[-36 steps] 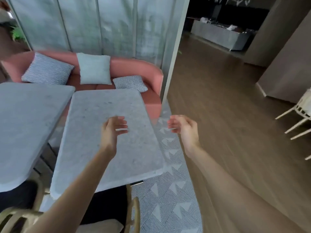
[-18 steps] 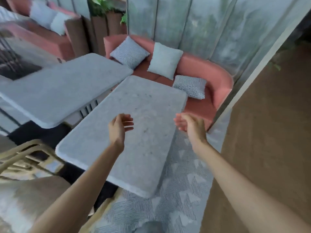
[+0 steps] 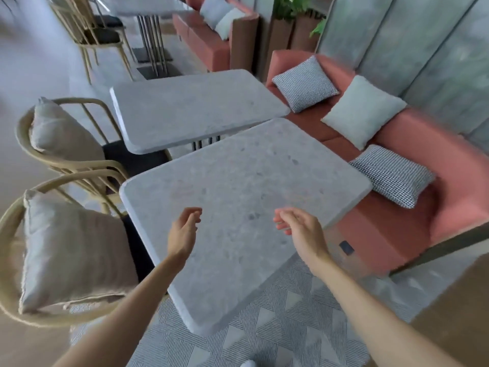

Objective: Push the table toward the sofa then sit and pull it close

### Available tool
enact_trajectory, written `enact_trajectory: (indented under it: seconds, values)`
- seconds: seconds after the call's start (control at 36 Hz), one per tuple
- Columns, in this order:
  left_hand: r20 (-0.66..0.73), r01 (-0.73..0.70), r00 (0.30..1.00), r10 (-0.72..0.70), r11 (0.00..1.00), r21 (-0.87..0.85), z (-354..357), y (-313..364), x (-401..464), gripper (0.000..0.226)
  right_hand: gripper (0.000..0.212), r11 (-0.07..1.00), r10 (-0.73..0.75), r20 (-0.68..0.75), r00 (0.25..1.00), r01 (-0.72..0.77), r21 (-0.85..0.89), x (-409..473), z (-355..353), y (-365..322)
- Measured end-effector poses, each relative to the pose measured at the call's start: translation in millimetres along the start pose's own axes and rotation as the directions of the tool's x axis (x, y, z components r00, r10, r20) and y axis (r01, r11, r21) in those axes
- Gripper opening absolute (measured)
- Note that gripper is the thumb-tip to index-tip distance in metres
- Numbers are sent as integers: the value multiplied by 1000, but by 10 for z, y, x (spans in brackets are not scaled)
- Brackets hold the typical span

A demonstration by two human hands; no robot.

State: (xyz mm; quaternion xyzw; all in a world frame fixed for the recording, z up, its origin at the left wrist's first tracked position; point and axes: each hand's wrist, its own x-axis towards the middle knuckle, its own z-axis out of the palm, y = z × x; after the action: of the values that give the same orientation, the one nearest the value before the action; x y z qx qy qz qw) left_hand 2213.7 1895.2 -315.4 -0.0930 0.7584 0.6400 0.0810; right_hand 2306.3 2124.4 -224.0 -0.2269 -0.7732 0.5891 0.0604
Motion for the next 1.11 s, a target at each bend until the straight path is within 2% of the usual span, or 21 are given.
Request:
enact_trajectory:
  seconds: [0.11,0.19,0.25,0.33,0.47,0.61,0.78,0.94,1.11]
  values:
    - [-61,76,996,-63,965,251,189,-564,-290,26,19,986,59,133,989,-37,-164,201,56,350]
    - [-63,67,997,-46,916,396,303,-871,-416,30,23,931,38,306,951,77,-356,349,218,673]
    - [-71,64,997,-34,873,484,378,-1039,-489,34,32,822,-18,437,899,262,-505,446,335,918]
    - [-109,38,993,35,797,603,490,-1283,-661,37,43,591,-42,589,807,495,-637,539,489,1332]
    - [-223,23,956,191,708,706,738,-1614,-984,38,55,348,-97,707,701,689,-636,538,636,1962]
    - [-215,26,934,284,548,836,979,-1829,-1128,65,60,223,-329,700,634,772,-595,514,618,2395]
    - [-215,61,914,344,407,911,1056,-1976,-1007,67,58,161,-486,658,575,799,-579,606,638,2561]
    - [-205,71,913,353,358,931,1033,-1956,-964,68,59,126,-534,642,551,802,-584,638,690,2558]
    - [-209,76,917,340,364,928,974,-1850,-880,68,60,140,-539,628,561,795,-590,684,757,2499]
